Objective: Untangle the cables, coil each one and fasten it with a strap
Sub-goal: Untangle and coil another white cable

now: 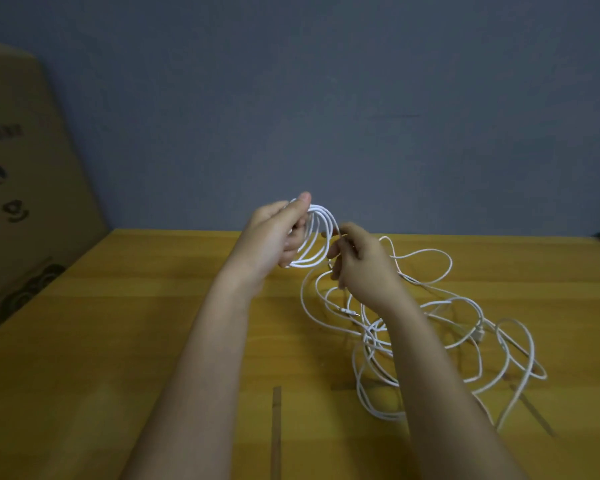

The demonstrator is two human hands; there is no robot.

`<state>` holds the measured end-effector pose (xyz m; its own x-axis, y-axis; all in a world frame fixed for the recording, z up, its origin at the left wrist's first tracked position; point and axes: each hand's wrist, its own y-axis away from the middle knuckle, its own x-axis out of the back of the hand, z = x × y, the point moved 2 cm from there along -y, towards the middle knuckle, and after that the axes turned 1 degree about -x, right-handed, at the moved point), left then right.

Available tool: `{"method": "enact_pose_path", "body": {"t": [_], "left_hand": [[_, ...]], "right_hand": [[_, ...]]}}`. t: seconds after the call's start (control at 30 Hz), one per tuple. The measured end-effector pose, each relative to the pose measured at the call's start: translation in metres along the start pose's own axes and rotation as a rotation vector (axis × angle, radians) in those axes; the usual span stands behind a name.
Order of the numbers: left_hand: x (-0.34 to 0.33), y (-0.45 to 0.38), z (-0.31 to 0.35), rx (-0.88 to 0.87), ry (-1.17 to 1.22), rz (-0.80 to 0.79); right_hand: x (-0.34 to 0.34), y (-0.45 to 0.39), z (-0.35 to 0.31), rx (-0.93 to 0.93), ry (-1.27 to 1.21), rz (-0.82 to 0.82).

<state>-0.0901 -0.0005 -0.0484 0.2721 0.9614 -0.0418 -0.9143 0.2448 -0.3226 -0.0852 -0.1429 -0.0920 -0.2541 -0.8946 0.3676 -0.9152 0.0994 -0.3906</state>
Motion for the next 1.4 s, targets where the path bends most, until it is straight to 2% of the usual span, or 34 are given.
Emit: {"method": "enact_pose_path", "body": {"t": [0.07, 0.13, 0.2, 0.3, 0.5, 0.57, 0.67, 0.77, 0.87, 0.97, 1.07, 1.13, 1.23, 1.4], "left_hand": [[-0.001, 0.000, -0.001, 0.028, 0.069, -0.025], [-0.001, -0.001, -0.001, 0.068, 0.156, -0.055], [-0.003, 0.000, -0.001, 0.111, 0.241, -0.090], [-0.007, 0.002, 0.001, 0.129, 0.317, -0.110], [-0.017, 0.000, -0.003, 0.098, 0.295, -0.084], [-0.020, -0.002, -0.007, 0.069, 0.207, -0.039], [-0.019, -0.002, -0.013, 0.027, -0.102, 0.017], [-0.020, -0.002, -0.011, 0.062, -0.110, -0.041], [-0.019, -0.004, -0.009, 0.067, -0.154, -0.003], [-0.015, -0.003, -0.010, 0.052, -0.298, 0.010], [-0.015, -0.001, -0.010, -0.025, -0.249, 0.010], [-0.018, -0.001, -0.012, -0.032, -0.058, 0.013], [-0.018, -0.001, -0.014, 0.029, 0.136, -0.021], [-0.005, 0.000, -0.009, 0.027, 0.032, -0.020]], "right_hand": [[0.001, 0.000, -0.004, -0.084, -0.306, 0.010], [0.003, 0.000, -0.009, -0.136, -0.598, -0.097], [0.002, 0.006, -0.014, -0.099, -0.544, -0.198], [0.002, 0.011, -0.019, -0.016, -0.379, -0.119], [-0.003, 0.008, -0.028, 0.027, -0.384, -0.058], [-0.007, 0.006, -0.025, 0.025, -0.297, 0.032], [-0.003, 0.003, -0.016, 0.034, -0.089, 0.130], [0.005, 0.001, -0.012, 0.058, 0.017, 0.142], [0.007, 0.003, -0.015, 0.118, 0.095, 0.128], [0.006, 0.005, -0.017, 0.166, 0.214, 0.116], [0.007, 0.008, -0.025, 0.155, -0.011, 0.113], [0.008, 0.008, -0.030, 0.136, -0.201, 0.119], [0.010, 0.007, -0.028, 0.136, -0.277, 0.085], [0.016, 0.007, -0.029, 0.002, -0.350, 0.062]]}}
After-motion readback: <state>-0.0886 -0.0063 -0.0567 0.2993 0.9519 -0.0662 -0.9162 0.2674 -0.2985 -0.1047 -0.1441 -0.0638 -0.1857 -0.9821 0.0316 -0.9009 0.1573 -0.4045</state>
